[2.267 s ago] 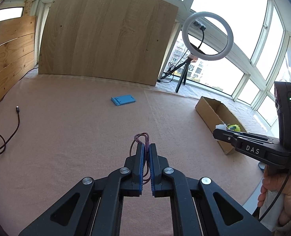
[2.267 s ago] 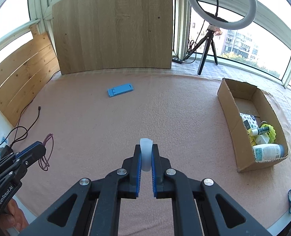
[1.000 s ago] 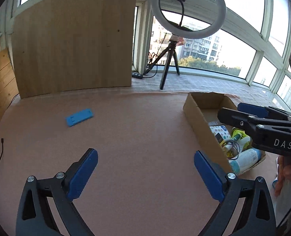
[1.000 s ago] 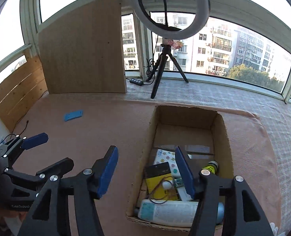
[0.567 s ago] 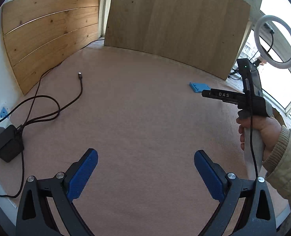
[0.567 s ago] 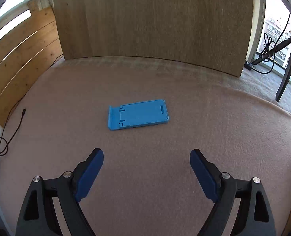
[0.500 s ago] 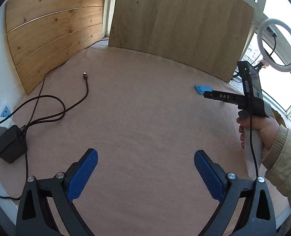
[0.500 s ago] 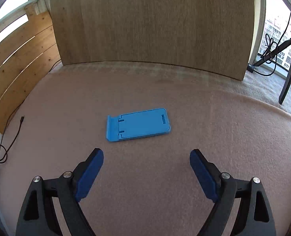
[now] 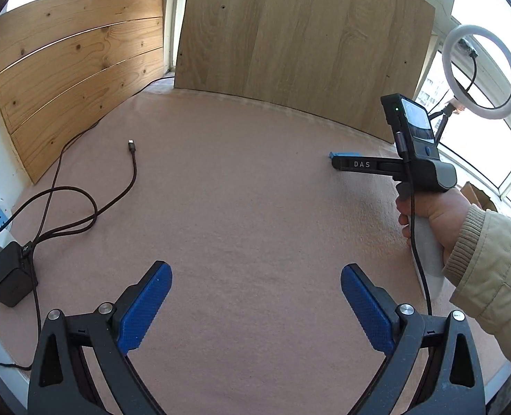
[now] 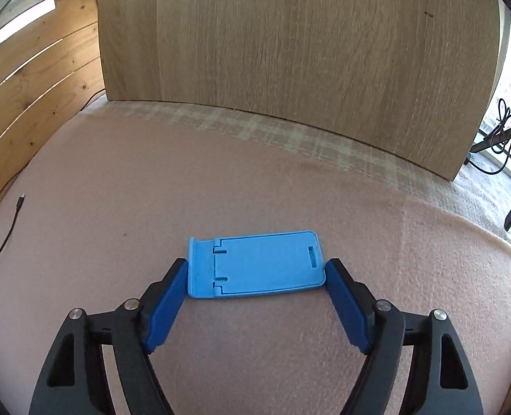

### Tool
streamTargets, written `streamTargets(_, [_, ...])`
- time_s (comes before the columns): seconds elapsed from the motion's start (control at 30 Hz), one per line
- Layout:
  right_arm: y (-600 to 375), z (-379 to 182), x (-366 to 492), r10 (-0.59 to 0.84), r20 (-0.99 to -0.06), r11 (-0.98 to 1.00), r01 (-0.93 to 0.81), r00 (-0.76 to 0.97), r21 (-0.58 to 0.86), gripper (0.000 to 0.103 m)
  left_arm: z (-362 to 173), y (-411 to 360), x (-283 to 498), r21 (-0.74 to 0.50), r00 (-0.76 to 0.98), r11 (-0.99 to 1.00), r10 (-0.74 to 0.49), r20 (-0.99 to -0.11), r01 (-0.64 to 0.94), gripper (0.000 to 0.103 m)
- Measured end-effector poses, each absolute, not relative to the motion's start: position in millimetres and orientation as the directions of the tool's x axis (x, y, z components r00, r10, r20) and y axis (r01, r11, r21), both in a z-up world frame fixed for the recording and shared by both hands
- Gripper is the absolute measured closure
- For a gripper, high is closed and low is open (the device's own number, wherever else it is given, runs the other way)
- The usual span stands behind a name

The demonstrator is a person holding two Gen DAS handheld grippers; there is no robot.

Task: Organize objects
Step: 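Close the right gripper on the blue phone stand and lift, then carry the phone stand into the box and open the right gripper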

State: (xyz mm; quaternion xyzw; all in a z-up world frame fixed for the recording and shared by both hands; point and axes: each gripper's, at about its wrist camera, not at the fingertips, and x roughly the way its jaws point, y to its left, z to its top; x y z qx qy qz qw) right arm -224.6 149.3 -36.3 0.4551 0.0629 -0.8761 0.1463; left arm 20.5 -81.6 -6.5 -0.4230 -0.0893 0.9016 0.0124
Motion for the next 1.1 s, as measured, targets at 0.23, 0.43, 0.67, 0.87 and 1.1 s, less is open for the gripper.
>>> streamTargets(0.23, [160.0, -17.1, -170.8, -0.236, -0.79, -0.938, 0.344, -0.567, 0.033, 0.028, -19.0, -66.5, 19.2, -0.166, -0.615, -0.984, 0.089, -0.784, 0.069, 0.003])
streamTargets(0.43, [176.6, 26.4, -98.7, -0.265, -0.737, -0.929, 0.371, -0.622, 0.021, 0.028, -11.5, -36.3, 17.7, -0.152, -0.626, -0.988, 0.099, -0.774, 0.031, 0.003])
streamTargets(0.67, [233.5, 59.8, -44.2, -0.269, -0.705, -0.946, 0.317, -0.656, 0.066, 0.028, 5.9, 16.5, 22.1, -0.132, -0.629, -0.991, 0.111, -0.77, -0.013, 0.003])
streamTargets(0.87, [303.4, 73.4, -12.9, -0.229, -0.679, -0.967, 0.241, -0.698, 0.078, 0.028, 16.6, 71.7, 19.6, -0.123, -0.623, -0.991, 0.129, -0.771, -0.053, 0.003])
streamTargets(1.1, [404.3, 75.7, -5.6, -0.13, -0.675, -0.991, 0.109, -0.726, 0.074, 0.028, 24.1, 142.2, 8.8, -0.092, -0.621, -0.99, 0.138, -0.771, -0.106, 0.003])
